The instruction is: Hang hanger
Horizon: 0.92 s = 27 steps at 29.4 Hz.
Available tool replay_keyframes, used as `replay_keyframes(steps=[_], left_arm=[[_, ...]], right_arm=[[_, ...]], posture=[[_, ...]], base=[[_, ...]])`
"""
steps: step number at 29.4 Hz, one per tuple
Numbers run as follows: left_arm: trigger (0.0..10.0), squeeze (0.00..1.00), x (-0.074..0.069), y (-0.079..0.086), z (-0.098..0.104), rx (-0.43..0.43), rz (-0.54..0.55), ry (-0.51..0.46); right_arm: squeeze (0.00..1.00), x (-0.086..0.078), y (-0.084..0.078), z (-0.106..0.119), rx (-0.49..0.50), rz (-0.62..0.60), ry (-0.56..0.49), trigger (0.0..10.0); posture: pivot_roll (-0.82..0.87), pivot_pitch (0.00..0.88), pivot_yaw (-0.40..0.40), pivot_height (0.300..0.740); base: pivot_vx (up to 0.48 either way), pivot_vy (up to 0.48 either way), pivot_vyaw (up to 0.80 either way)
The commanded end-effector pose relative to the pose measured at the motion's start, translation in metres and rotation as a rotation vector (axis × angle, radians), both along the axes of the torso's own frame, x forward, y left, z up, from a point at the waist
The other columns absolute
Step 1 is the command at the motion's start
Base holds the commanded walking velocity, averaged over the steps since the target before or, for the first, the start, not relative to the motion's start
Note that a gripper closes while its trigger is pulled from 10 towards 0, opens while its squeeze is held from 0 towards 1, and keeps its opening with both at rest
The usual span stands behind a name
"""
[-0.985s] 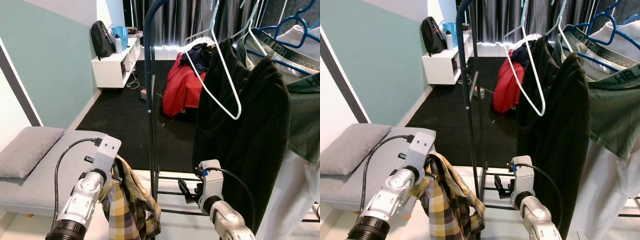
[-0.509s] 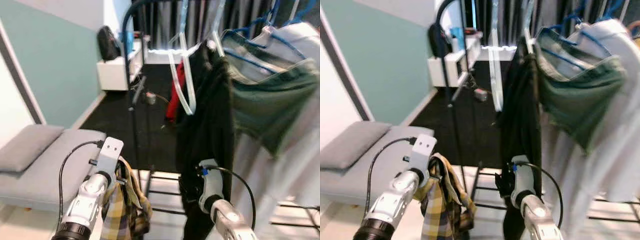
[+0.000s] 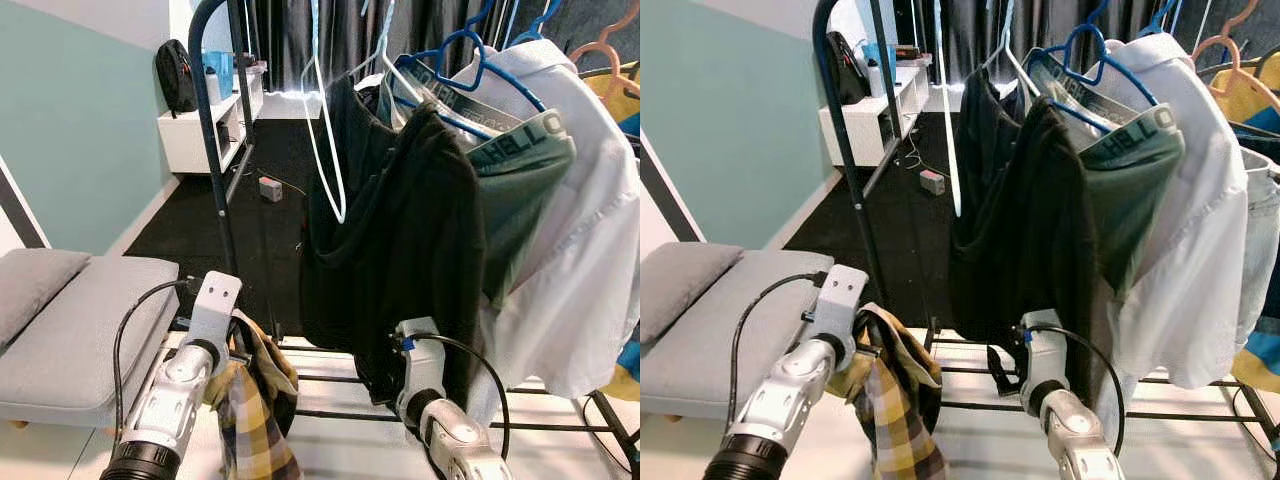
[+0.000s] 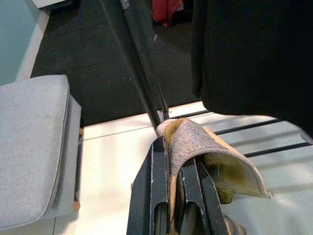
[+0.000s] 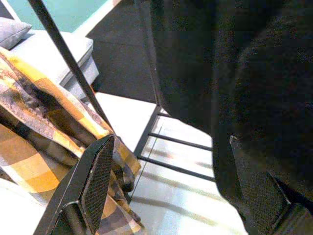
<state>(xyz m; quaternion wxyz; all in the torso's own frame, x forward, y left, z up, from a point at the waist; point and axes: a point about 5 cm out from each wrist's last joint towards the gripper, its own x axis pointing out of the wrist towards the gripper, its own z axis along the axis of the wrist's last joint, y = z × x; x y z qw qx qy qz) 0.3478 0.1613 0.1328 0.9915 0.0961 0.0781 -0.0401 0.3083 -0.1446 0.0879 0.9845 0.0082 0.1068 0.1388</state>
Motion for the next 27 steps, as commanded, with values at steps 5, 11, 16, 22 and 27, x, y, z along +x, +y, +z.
replay_keyframes(steps=[5,11,16,22,27], left_arm=[[10.0,0.0,-0.001,0.004,0.002,-0.018,0.003,-0.013],[10.0,0.0,-0.001,0.002,0.003,-0.027,-0.008,-0.017],[10.0,0.0,-0.001,0.001,0.003,-0.025,-0.015,-0.018],[10.0,0.0,-0.001,-0.001,0.003,-0.001,-0.028,-0.015],[10.0,0.0,-0.002,-0.007,0.004,0.034,-0.063,-0.018]], right_arm=[[0.0,-0.002,0.003,0.0,-0.016,0.017,-0.012,10.0],[0.0,-0.002,0.004,-0.001,-0.019,0.02,-0.01,10.0],[0.0,-0.003,0.005,-0.002,-0.019,0.022,-0.009,10.0],[0.0,-0.002,0.006,-0.002,-0.017,0.023,-0.009,10.0],[0.0,-0.003,0.007,-0.003,-0.013,0.022,-0.006,10.0]], posture=[[0.0,0.091,0.014,0.74],[0.0,0.088,0.014,0.74],[0.0,0.082,0.016,0.74],[0.01,0.085,0.018,0.74],[0.01,0.091,0.019,0.74]], base=[[0.0,0.0,0.0],[0.0,0.394,0.0],[0.0,0.48,0.0],[0.0,0.234,0.0],[0.0,-0.288,0.0]])
